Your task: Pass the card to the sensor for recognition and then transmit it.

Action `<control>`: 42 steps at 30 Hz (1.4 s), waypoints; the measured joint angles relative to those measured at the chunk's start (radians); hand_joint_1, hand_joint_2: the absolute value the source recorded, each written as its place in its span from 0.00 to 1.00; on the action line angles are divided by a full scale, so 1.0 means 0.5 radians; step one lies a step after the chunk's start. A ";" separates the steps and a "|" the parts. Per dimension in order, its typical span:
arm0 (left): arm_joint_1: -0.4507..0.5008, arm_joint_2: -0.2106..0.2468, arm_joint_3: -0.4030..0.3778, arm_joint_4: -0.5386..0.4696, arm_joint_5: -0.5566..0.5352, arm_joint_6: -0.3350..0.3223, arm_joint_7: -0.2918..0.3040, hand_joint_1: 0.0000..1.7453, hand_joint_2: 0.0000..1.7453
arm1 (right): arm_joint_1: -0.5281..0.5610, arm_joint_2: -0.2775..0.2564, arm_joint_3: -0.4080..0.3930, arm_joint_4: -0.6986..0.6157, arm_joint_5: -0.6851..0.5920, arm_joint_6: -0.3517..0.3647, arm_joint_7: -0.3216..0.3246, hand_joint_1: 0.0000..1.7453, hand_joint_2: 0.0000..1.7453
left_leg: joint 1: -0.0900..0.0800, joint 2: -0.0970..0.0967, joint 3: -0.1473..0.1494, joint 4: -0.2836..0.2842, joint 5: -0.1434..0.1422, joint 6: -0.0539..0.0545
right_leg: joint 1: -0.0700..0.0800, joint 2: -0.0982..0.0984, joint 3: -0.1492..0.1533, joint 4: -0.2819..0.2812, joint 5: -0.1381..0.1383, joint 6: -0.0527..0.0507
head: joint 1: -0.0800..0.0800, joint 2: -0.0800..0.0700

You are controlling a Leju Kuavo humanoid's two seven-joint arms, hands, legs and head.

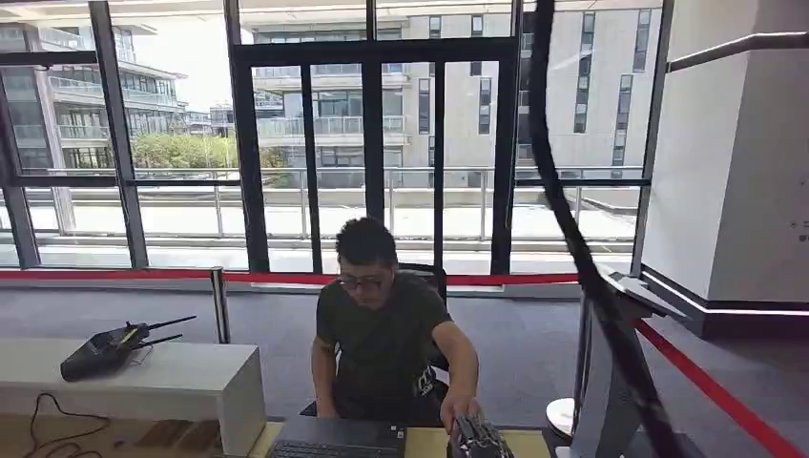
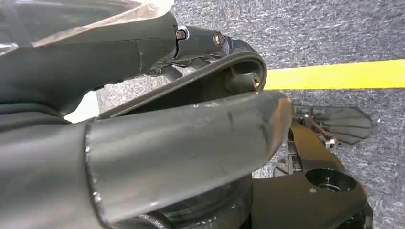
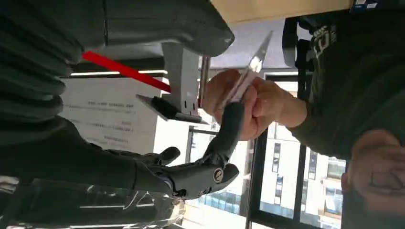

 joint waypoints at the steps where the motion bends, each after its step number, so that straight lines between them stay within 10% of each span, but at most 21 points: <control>1: 0.000 0.000 0.000 0.000 0.001 0.000 0.002 0.00 0.00 | 0.000 0.004 0.000 0.009 -0.003 0.000 0.000 0.00 0.00 | 0.000 0.000 0.000 0.000 0.000 0.000 | 0.000 0.000 0.000 0.000 0.000 0.000 | 0.000 0.000; 16: 0.001 -0.001 0.000 0.000 0.053 0.003 0.009 0.00 0.00 | 0.030 -0.040 -0.033 -0.027 -0.285 0.028 -0.063 0.00 0.00 | 0.000 0.001 0.002 0.000 0.000 0.000 | 0.000 0.000 -0.001 0.000 0.000 0.000 | 0.000 0.000; 28: 0.010 0.001 0.001 0.002 0.162 0.040 0.039 0.00 0.00 | 0.532 -0.397 -0.204 -0.799 -0.840 -0.028 -0.185 0.00 0.00 | -0.001 0.002 0.002 0.000 -0.001 0.000 | -0.001 0.002 0.000 -0.002 0.000 0.000 | 0.000 0.000; 29: 0.009 0.001 0.001 0.002 0.168 0.043 0.039 0.00 1.00 | 0.548 -0.414 -0.211 -0.842 -0.853 -0.028 -0.182 0.00 0.00 | -0.001 0.002 0.003 0.000 -0.001 0.000 | -0.001 0.002 0.000 -0.002 0.000 0.000 | 0.000 0.000; 42: 0.021 -0.002 0.028 0.001 0.271 0.172 0.040 0.00 1.00 | 1.037 -0.807 -0.214 -1.689 -1.125 -0.076 0.040 0.00 0.00 | -0.001 0.002 0.003 0.000 -0.004 0.000 | -0.001 0.003 0.001 -0.003 -0.001 0.000 | -0.001 0.000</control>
